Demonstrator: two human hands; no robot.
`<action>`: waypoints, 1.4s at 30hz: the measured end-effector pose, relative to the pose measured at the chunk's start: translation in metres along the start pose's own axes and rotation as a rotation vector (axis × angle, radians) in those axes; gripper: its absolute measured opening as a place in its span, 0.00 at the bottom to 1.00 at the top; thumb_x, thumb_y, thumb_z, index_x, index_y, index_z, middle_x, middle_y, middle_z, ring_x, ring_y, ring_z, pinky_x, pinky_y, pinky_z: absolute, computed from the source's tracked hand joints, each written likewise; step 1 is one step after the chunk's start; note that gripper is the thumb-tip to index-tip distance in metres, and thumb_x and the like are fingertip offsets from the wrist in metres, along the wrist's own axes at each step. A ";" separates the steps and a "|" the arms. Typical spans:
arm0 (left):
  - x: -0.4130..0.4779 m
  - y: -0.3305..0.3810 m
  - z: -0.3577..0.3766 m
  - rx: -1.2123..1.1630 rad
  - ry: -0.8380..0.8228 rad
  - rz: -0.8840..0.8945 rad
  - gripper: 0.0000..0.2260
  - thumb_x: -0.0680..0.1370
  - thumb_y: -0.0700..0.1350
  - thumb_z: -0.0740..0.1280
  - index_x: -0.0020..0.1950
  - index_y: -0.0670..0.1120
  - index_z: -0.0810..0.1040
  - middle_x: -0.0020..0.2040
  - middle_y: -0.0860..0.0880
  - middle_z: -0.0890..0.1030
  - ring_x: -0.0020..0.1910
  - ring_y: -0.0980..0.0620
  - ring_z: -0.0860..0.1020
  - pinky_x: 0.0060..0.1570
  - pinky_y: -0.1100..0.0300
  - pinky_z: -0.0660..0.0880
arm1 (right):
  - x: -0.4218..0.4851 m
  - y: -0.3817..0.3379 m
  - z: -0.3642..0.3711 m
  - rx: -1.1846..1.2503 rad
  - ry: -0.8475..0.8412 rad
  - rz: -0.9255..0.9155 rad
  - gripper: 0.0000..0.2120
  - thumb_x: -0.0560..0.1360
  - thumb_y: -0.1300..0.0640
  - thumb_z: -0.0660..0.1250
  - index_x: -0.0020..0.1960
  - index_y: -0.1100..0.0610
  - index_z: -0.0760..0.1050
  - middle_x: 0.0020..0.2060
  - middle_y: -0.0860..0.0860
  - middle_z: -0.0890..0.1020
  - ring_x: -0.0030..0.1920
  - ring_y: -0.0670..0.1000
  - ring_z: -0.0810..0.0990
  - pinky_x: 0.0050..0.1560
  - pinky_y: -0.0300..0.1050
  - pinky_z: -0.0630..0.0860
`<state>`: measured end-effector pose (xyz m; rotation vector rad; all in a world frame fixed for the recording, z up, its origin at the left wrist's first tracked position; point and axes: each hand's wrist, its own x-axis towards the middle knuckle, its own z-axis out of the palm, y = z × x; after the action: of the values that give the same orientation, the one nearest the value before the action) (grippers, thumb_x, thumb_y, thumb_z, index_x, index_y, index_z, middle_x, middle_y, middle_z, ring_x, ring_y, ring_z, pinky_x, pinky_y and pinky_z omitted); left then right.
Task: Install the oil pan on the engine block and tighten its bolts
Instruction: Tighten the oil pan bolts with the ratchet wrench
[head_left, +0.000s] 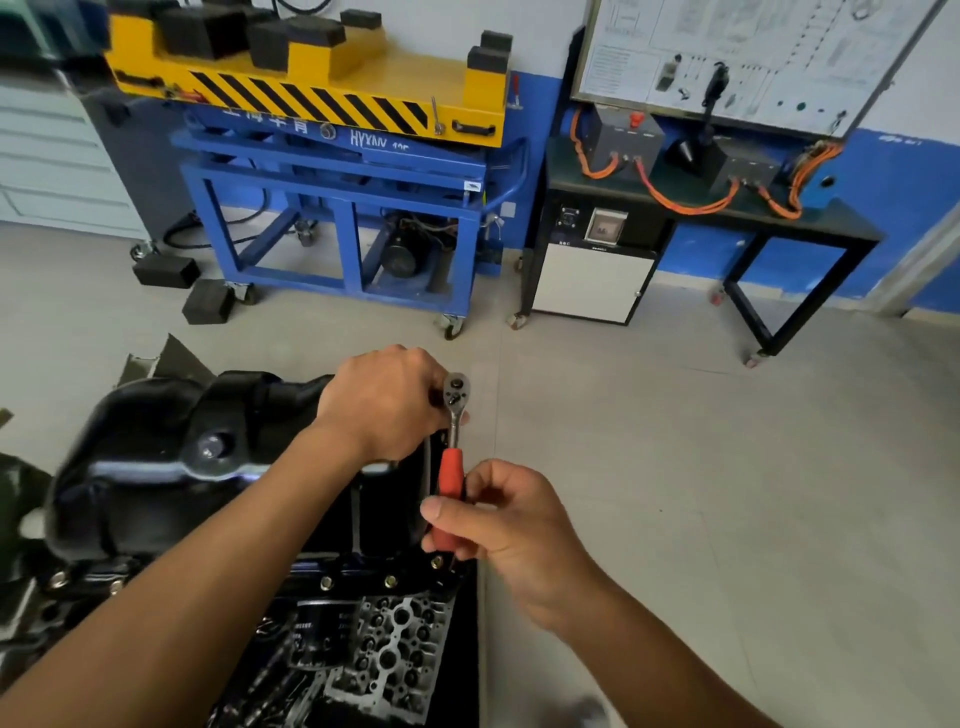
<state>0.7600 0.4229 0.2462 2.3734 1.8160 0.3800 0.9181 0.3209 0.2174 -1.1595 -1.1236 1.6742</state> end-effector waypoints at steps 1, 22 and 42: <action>0.001 -0.001 -0.001 -0.001 -0.011 -0.001 0.11 0.73 0.60 0.71 0.36 0.57 0.77 0.39 0.51 0.79 0.42 0.45 0.78 0.40 0.55 0.68 | 0.003 -0.008 -0.006 -0.106 -0.017 -0.001 0.16 0.63 0.57 0.80 0.36 0.52 0.71 0.34 0.55 0.82 0.36 0.57 0.83 0.34 0.45 0.73; 0.004 -0.003 0.004 0.034 -0.020 0.002 0.11 0.74 0.65 0.68 0.42 0.58 0.79 0.45 0.53 0.81 0.47 0.48 0.80 0.42 0.56 0.69 | 0.089 -0.112 -0.029 -2.037 -0.053 -0.573 0.14 0.78 0.43 0.64 0.48 0.53 0.78 0.37 0.50 0.77 0.35 0.53 0.74 0.33 0.46 0.69; 0.002 0.004 -0.001 0.047 -0.027 -0.068 0.13 0.74 0.63 0.70 0.40 0.56 0.76 0.44 0.51 0.81 0.43 0.49 0.77 0.42 0.56 0.69 | 0.083 -0.130 0.013 -1.883 -0.325 -0.188 0.13 0.77 0.53 0.69 0.36 0.58 0.76 0.22 0.47 0.77 0.29 0.48 0.76 0.29 0.41 0.68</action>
<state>0.7645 0.4241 0.2484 2.3284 1.9079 0.2986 0.8986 0.4329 0.3219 -1.5793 -3.0504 0.1882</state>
